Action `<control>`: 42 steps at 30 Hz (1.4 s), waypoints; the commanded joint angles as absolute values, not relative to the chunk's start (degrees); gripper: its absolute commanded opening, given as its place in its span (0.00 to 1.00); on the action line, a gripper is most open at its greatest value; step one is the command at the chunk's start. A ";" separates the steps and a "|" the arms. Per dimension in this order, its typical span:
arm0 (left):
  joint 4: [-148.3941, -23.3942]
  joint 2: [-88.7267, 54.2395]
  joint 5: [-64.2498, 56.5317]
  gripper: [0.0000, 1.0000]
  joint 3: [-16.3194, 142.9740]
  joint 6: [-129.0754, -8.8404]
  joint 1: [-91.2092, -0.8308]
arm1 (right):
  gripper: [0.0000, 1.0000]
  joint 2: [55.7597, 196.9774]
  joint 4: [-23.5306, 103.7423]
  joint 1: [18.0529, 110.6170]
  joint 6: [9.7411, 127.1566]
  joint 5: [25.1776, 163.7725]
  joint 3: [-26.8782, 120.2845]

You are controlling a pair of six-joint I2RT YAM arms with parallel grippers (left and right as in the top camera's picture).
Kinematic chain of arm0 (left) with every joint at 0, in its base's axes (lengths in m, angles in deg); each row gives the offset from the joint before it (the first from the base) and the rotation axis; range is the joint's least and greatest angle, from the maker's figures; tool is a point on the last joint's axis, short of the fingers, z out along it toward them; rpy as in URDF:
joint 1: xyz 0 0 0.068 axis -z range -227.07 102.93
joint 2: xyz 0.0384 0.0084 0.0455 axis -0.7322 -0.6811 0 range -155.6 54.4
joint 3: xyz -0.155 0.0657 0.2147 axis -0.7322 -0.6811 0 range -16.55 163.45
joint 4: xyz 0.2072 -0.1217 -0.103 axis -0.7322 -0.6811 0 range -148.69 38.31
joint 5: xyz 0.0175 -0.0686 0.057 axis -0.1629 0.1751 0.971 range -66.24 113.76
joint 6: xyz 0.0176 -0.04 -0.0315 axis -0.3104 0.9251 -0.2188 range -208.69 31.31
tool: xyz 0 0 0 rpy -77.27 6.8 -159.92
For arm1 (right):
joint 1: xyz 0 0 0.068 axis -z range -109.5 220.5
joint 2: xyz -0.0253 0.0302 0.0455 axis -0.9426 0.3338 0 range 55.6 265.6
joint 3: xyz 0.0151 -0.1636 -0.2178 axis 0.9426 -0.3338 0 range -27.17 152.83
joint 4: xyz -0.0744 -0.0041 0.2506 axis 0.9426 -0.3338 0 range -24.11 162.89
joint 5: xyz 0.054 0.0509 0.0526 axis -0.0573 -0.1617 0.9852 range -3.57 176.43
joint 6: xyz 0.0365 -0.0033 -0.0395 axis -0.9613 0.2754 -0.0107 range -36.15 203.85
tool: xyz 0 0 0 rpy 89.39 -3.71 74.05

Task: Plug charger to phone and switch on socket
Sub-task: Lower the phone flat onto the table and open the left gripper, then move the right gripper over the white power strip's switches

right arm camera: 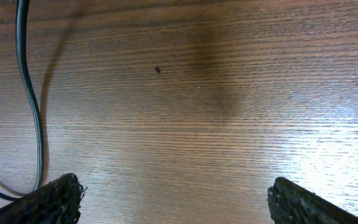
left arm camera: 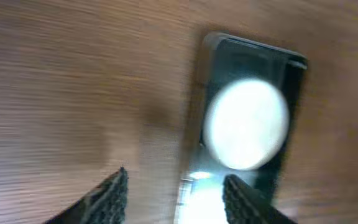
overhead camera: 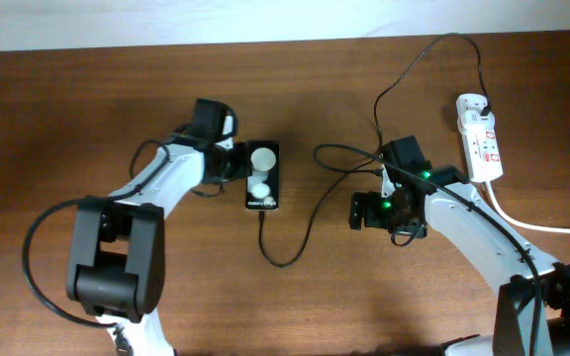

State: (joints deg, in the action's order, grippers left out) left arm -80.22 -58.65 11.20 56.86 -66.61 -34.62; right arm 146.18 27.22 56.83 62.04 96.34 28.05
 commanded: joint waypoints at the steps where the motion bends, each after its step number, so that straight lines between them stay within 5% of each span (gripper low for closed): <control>1: -81.14 -58.41 11.57 0.97 57.71 -66.89 -39.91 | 0.99 145.00 27.24 57.07 62.61 95.38 28.27; 18: -81.12 -58.41 11.59 0.99 57.71 -66.89 -42.58 | 0.99 145.00 29.08 57.07 62.20 95.45 28.27; 22: -81.12 -58.41 11.59 0.99 57.71 -66.89 -42.58 | 0.99 145.05 34.04 57.02 61.98 104.45 28.27; 23: -81.12 -58.41 11.59 0.99 57.71 -66.89 -42.58 | 0.81 145.05 34.13 57.05 61.28 104.41 28.31; 25: -81.12 -58.41 11.59 0.99 57.71 -66.89 -42.58 | 0.13 145.05 30.39 57.50 59.29 103.25 31.37; 26: -81.12 -58.41 11.59 0.99 57.71 -66.89 -42.58 | 0.04 145.05 26.65 58.20 58.18 101.06 34.78; 34: -81.12 -58.41 11.59 0.99 57.71 -66.89 -42.58 | 0.06 148.70 -7.09 71.17 57.89 85.83 81.25; 39: -81.12 -58.41 11.59 0.99 57.71 -66.89 -42.58 | 0.17 152.74 -8.54 82.09 58.11 85.50 84.79; 40: -81.12 -58.41 11.59 0.99 57.71 -66.89 -42.58 | 0.25 154.53 -8.65 83.89 58.11 85.50 84.75; 42: -81.12 -58.41 11.59 0.99 57.71 -66.89 -42.58 | 0.78 158.60 -8.62 87.14 58.11 85.46 84.75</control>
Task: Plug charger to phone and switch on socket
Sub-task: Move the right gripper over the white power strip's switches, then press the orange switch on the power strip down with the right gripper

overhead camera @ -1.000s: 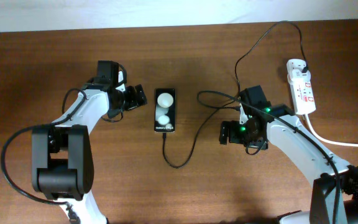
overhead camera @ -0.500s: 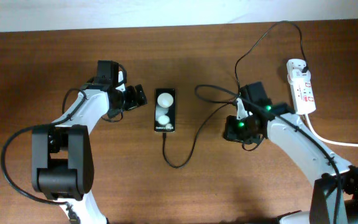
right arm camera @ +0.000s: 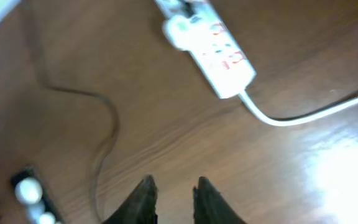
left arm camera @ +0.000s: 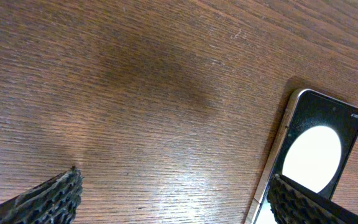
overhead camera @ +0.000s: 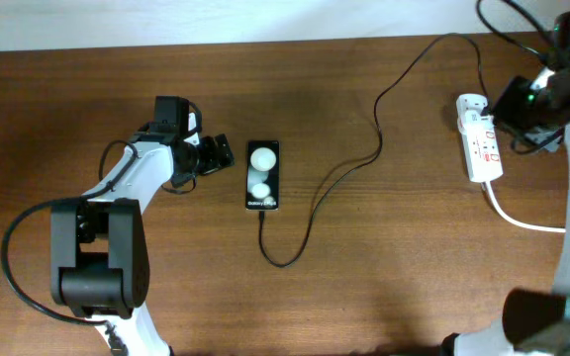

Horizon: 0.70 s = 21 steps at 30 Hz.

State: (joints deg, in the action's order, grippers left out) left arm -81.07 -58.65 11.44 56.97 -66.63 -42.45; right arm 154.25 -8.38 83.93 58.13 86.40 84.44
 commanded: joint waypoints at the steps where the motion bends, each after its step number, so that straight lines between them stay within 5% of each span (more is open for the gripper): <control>1: -81.12 -58.41 11.59 0.99 57.71 -66.89 -42.58 | 0.89 160.15 -8.60 88.32 58.11 85.22 84.75; 3: -81.10 -58.41 11.59 0.99 57.71 -66.89 -42.58 | 0.99 164.39 -8.65 91.10 58.11 83.89 84.75; 21: -81.12 -58.41 11.59 0.99 57.71 -66.91 -43.19 | 0.99 179.78 9.19 95.38 57.85 76.13 82.01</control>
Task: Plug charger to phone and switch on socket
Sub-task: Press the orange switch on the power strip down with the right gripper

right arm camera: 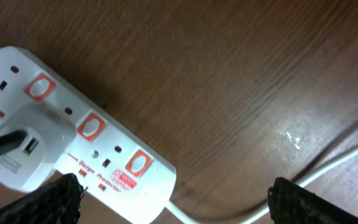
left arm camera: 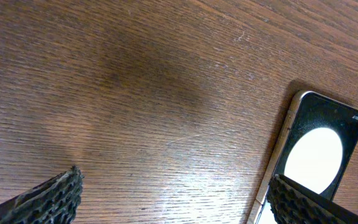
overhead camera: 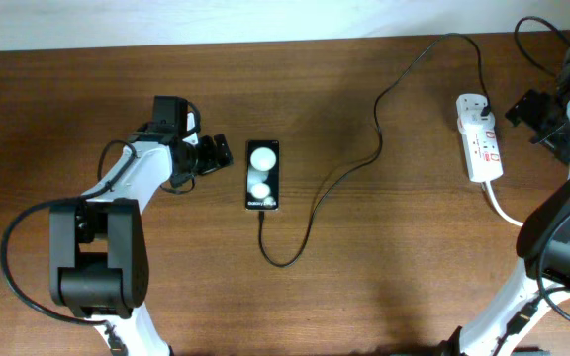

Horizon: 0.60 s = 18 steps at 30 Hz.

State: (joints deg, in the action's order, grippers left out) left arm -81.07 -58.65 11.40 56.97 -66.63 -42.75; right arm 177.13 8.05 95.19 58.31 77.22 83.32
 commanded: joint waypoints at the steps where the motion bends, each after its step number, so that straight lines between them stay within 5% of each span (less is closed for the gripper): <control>1: -81.12 -58.41 11.59 0.99 57.71 -66.89 -43.10 | 0.99 180.63 9.67 95.38 57.85 76.19 81.75; 18: -81.12 -58.41 11.59 0.99 57.71 -66.91 -43.10 | 0.99 191.19 17.45 95.27 57.89 88.06 81.34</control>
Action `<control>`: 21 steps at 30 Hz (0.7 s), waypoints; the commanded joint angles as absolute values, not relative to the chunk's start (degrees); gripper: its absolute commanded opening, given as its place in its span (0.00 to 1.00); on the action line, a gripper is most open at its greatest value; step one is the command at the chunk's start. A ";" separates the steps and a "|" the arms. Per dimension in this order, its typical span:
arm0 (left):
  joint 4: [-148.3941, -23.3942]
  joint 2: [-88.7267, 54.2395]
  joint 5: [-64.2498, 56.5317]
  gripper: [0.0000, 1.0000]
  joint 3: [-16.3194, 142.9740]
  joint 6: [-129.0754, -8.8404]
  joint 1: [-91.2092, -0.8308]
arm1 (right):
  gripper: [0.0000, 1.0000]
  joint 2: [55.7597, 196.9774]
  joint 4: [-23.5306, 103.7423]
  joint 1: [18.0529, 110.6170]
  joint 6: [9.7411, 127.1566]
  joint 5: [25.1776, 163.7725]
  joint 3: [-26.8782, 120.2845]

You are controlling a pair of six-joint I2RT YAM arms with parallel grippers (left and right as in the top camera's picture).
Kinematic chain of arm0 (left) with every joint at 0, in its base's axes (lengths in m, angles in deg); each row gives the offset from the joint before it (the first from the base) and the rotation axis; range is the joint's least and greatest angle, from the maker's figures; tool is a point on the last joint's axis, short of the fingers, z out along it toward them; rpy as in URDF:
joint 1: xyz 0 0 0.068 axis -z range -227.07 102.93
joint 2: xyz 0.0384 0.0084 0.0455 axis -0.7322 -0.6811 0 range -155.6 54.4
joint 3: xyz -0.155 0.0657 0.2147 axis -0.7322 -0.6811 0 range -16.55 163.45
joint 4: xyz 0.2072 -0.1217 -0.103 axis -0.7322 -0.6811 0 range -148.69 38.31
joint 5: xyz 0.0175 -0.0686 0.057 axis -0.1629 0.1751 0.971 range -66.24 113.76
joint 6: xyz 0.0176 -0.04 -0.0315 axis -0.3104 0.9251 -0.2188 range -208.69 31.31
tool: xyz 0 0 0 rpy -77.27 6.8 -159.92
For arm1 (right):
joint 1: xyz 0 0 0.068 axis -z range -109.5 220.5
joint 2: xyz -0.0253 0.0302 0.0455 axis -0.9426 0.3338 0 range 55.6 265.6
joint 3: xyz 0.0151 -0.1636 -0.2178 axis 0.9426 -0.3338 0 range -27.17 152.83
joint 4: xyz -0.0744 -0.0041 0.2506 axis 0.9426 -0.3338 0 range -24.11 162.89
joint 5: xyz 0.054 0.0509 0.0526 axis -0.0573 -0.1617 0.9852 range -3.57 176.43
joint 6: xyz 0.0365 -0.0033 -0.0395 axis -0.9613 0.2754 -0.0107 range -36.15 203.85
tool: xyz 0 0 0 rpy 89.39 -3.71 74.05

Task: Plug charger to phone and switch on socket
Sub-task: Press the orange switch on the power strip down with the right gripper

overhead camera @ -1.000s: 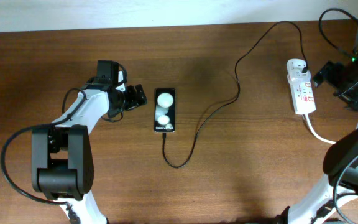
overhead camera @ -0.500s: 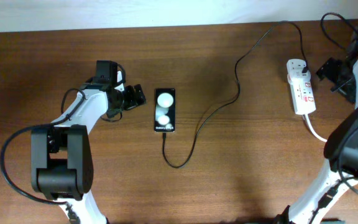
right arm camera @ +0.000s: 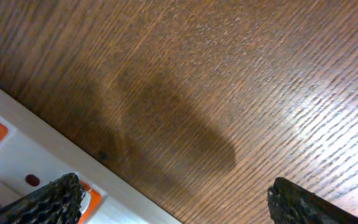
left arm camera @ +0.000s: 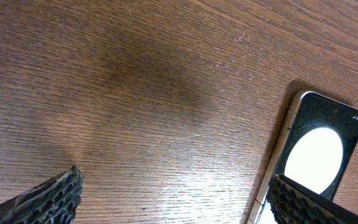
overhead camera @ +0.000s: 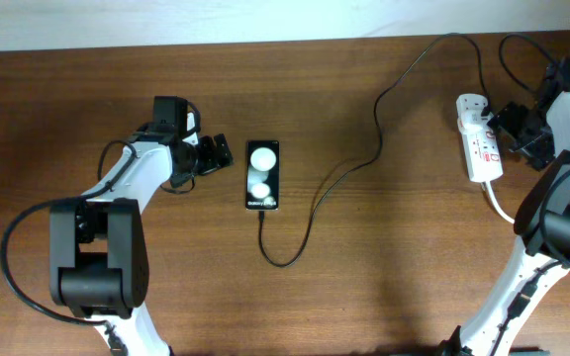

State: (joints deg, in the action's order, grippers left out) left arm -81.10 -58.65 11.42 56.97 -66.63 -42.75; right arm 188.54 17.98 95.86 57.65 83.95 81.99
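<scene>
A black phone (overhead camera: 263, 175) lies face up mid-table, its charger cable (overhead camera: 310, 218) entering its near end and running back to the white plug on the white socket strip (overhead camera: 479, 146). My left gripper (overhead camera: 213, 155) stands open just left of the phone, whose edge (left arm camera: 319, 155) shows by its right finger. My right gripper (overhead camera: 516, 127) is open low beside the strip's right side. One fingertip sits over the strip's orange switch (right arm camera: 89, 198), the other over bare wood.
The strip's white mains lead (overhead camera: 532, 223) trails off to the right edge. The black cable loops (overhead camera: 404, 69) across the back of the wooden table (overhead camera: 384, 287). The right arm's own cables hang near the far right corner.
My right gripper has dropped closer to the table and shifted toward the socket strip's right edge, so only the strip's edge and one orange switch show. The left arm has not moved.
At first my left gripper straddled the phone's left edge and my right hovered open mid-table near the cable. Then the left had backed off leftward and the right was high above the strip, fingers close together. After that it stood open beside the strip, and now lower.
</scene>
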 commanded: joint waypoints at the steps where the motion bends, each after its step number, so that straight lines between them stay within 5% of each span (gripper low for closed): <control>1: -81.12 -58.41 11.59 0.99 57.71 -66.89 -43.10 | 0.99 191.19 17.47 95.27 57.89 88.19 81.34; 21: -81.12 -58.41 11.59 0.99 57.71 -66.91 -43.10 | 0.98 191.21 15.24 95.27 57.89 87.51 78.36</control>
State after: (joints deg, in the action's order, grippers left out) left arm -81.10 -58.65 11.42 56.97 -66.63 -42.75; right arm 188.63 18.02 96.24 56.60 85.50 81.60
